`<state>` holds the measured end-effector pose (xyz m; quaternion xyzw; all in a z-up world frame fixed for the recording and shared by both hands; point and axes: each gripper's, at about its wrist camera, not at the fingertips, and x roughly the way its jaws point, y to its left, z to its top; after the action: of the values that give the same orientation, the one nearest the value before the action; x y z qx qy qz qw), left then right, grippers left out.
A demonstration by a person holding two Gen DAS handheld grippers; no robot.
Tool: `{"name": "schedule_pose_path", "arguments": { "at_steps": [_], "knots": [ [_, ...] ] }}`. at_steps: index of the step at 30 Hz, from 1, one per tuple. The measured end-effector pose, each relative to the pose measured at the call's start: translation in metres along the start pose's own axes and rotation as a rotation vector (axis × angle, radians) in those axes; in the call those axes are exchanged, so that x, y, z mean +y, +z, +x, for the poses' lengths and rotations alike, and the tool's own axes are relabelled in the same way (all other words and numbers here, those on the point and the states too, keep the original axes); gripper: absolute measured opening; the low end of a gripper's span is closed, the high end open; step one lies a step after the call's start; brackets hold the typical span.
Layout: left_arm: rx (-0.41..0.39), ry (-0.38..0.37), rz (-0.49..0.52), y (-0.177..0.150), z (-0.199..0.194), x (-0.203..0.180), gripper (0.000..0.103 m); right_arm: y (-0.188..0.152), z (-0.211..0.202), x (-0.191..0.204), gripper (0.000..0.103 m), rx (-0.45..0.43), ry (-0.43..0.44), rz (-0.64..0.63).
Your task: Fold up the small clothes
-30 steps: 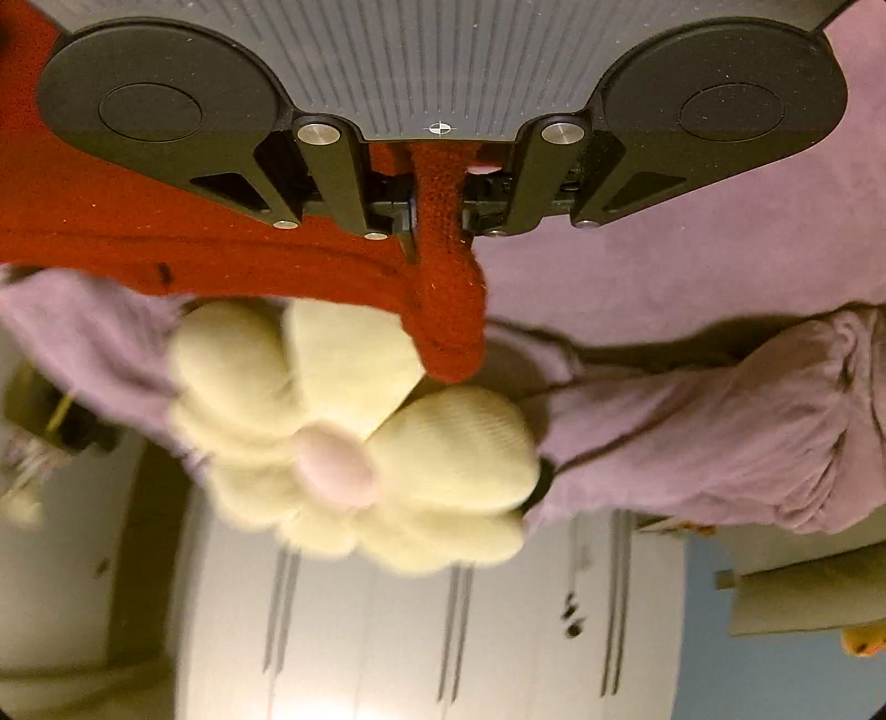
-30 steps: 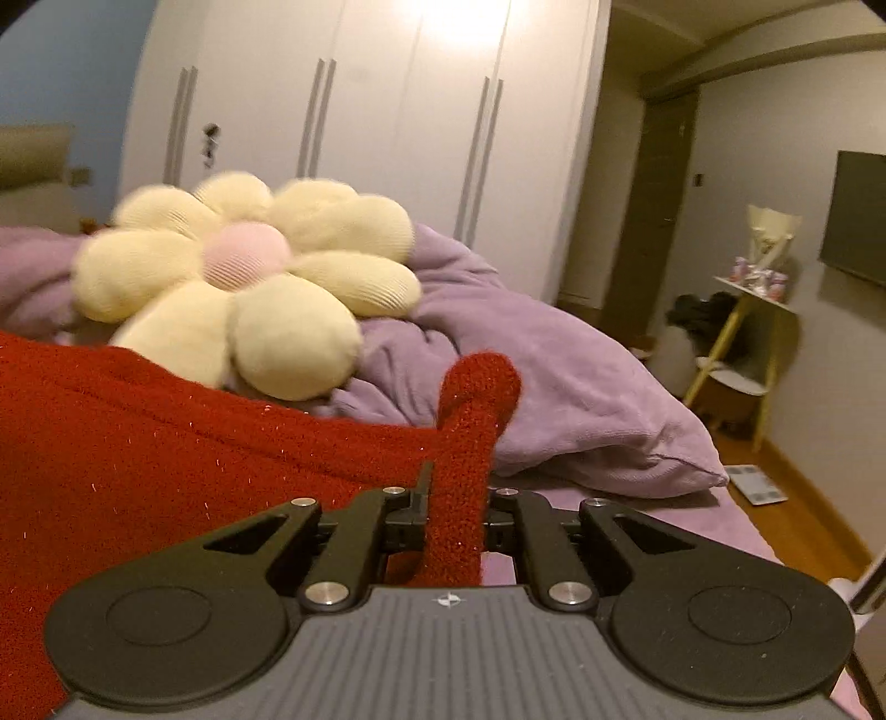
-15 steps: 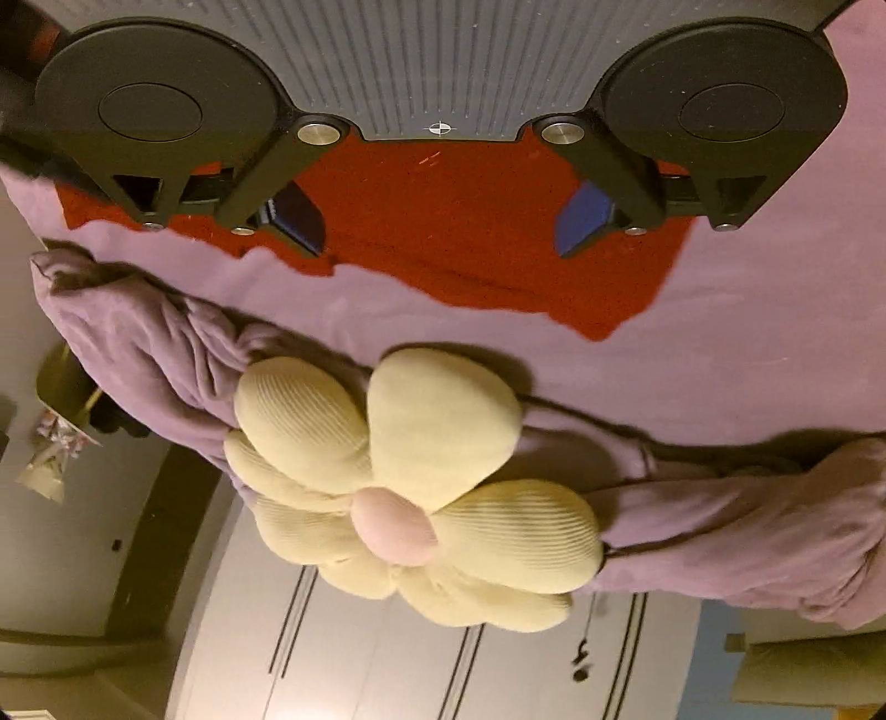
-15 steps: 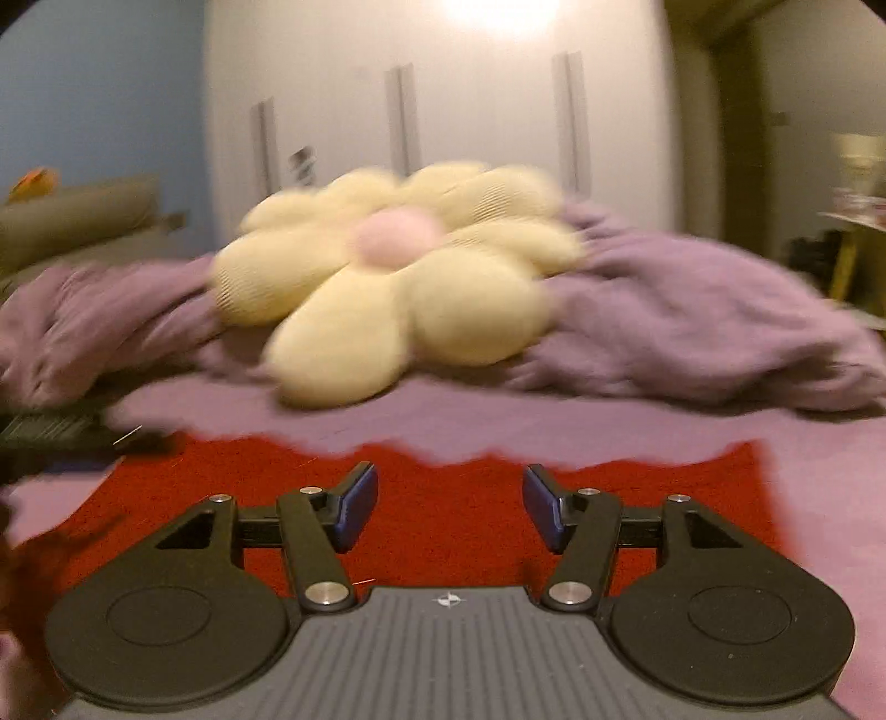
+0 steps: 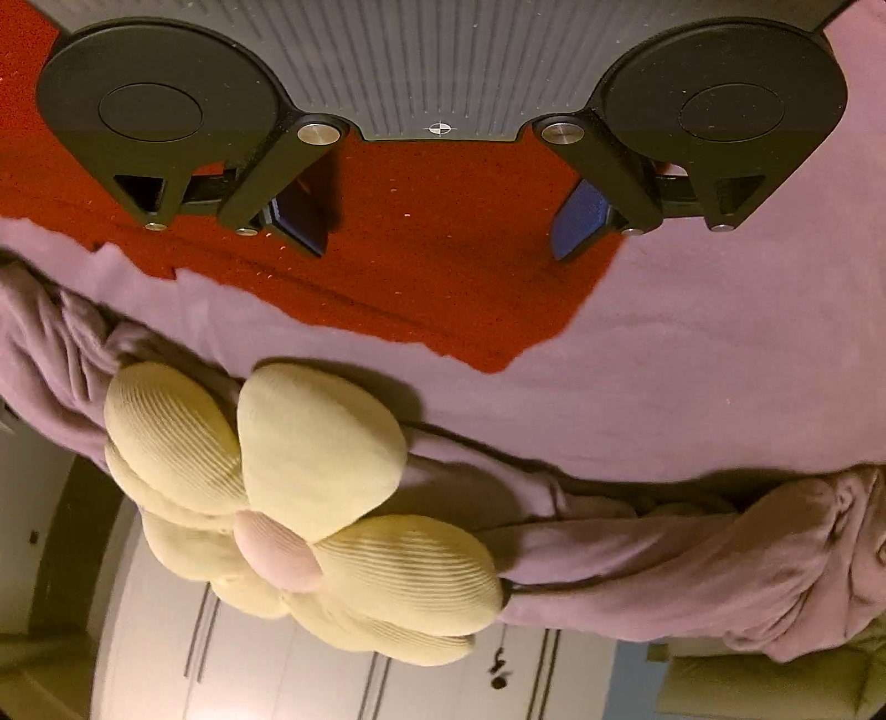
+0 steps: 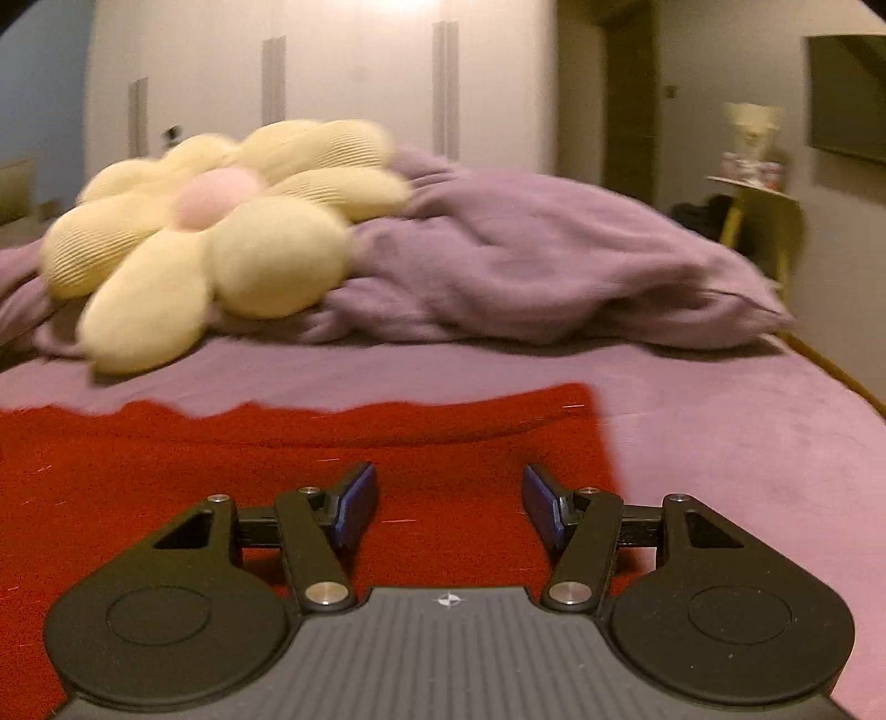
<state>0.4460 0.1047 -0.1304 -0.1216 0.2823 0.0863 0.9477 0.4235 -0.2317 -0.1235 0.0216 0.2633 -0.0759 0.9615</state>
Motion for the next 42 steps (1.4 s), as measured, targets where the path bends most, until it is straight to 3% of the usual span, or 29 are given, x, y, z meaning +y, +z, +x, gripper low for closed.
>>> {"name": "schedule_pose_path", "arguments": {
  "at_steps": [3,6,10,14,18,26,30,32,35,39,42],
  "knots": [
    [0.006,0.045,0.070,-0.001,-0.005,-0.003,0.095,0.001,0.002,-0.019,0.066,0.032,-0.069,0.099],
    [0.036,0.099,0.057,-0.001,-0.011,0.007,0.095,0.001,-0.011,-0.019,0.071,0.033,-0.093,0.075],
    [0.067,0.094,-0.022,0.000,-0.027,0.032,0.095,-0.003,-0.057,-0.017,0.074,0.023,-0.023,0.036],
    [0.103,0.084,-0.012,-0.010,-0.049,0.049,0.095,-0.022,-0.112,-0.031,0.078,0.031,0.081,0.128],
    [0.124,0.072,-0.018,-0.024,-0.073,0.061,0.095,-0.045,-0.138,-0.032,0.078,0.084,0.046,0.079],
    [0.213,-0.055,-0.008,-0.036,-0.105,0.065,0.095,-0.056,-0.143,-0.042,0.052,0.193,0.082,0.155],
    [0.251,-0.125,-0.011,-0.041,-0.107,0.069,0.094,-0.055,-0.136,-0.042,0.046,0.225,0.091,0.156],
    [0.269,-0.139,-0.026,-0.043,-0.104,0.071,0.092,-0.052,-0.131,-0.043,0.037,0.231,0.092,0.153],
    [0.283,-0.142,-0.082,-0.043,-0.101,0.077,0.092,-0.047,-0.126,-0.037,0.036,0.224,0.051,0.080],
    [0.299,-0.155,-0.116,-0.042,-0.103,0.086,0.095,-0.043,-0.125,-0.025,0.037,0.187,-0.107,-0.045],
    [0.351,-0.267,-0.164,-0.044,-0.102,0.097,0.095,-0.036,-0.137,-0.033,0.039,0.173,-0.065,0.061]
  ]
}}
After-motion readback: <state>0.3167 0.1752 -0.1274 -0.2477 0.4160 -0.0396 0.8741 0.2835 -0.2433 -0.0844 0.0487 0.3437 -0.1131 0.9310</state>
